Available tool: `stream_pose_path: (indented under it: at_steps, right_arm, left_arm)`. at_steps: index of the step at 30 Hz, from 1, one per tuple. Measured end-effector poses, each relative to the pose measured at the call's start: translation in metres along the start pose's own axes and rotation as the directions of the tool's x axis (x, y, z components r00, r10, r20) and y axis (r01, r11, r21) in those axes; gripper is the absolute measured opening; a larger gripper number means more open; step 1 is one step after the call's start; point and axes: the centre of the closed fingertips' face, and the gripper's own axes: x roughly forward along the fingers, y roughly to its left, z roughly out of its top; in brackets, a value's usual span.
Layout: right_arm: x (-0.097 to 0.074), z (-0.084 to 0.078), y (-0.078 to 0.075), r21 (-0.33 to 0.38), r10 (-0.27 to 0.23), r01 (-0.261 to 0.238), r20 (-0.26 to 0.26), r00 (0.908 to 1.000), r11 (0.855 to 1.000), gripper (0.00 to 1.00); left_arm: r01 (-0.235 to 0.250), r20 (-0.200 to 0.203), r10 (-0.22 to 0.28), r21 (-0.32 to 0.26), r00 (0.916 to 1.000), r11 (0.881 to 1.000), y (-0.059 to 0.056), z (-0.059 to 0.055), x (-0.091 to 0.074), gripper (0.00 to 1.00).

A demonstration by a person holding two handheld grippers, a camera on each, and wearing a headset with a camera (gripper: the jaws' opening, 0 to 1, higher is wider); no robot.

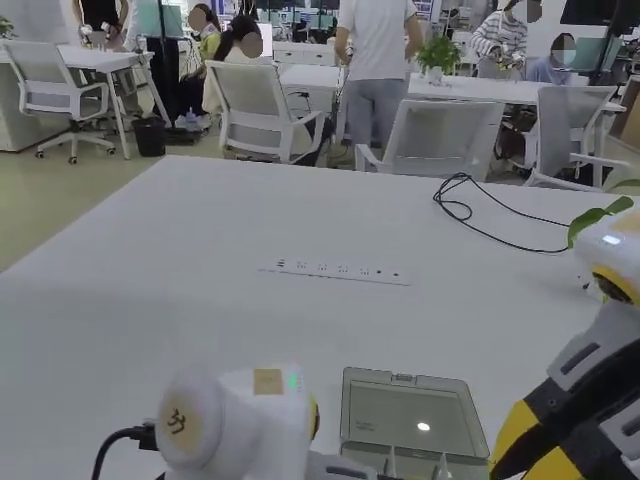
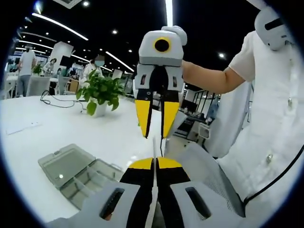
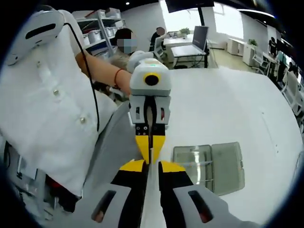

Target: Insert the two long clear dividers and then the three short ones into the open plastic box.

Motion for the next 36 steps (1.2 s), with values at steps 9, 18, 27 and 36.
stream_pose_path:
  at_steps: [9,18,27,36]
  right_arm:
    - [0.009,-0.003,0.007,0.009,0.053,-0.053,-0.013,0.9985,0.999,0.08]
    - [0.013,-0.005,0.008,0.019,0.072,-0.072,-0.010,0.9974,0.997,0.03]
    - [0.014,-0.006,0.008,0.010,0.071,-0.071,-0.014,0.9974,0.997,0.03]
    - [0.016,-0.006,0.007,-0.002,0.066,-0.066,-0.020,0.9976,0.998,0.03]
  left_arm:
    - [0.005,0.022,-0.005,0.027,0.9997,1.000,-0.001,0.003,-0.003,0.00]
    - [0.012,0.027,-0.013,0.035,0.9996,0.999,-0.005,0.002,-0.003,0.00]
    - [0.006,0.019,-0.007,0.037,0.9998,0.999,-0.005,-0.001,-0.003,0.00]
    - [-0.001,0.015,0.000,0.039,0.9999,0.999,-0.005,-0.003,-0.004,0.00]
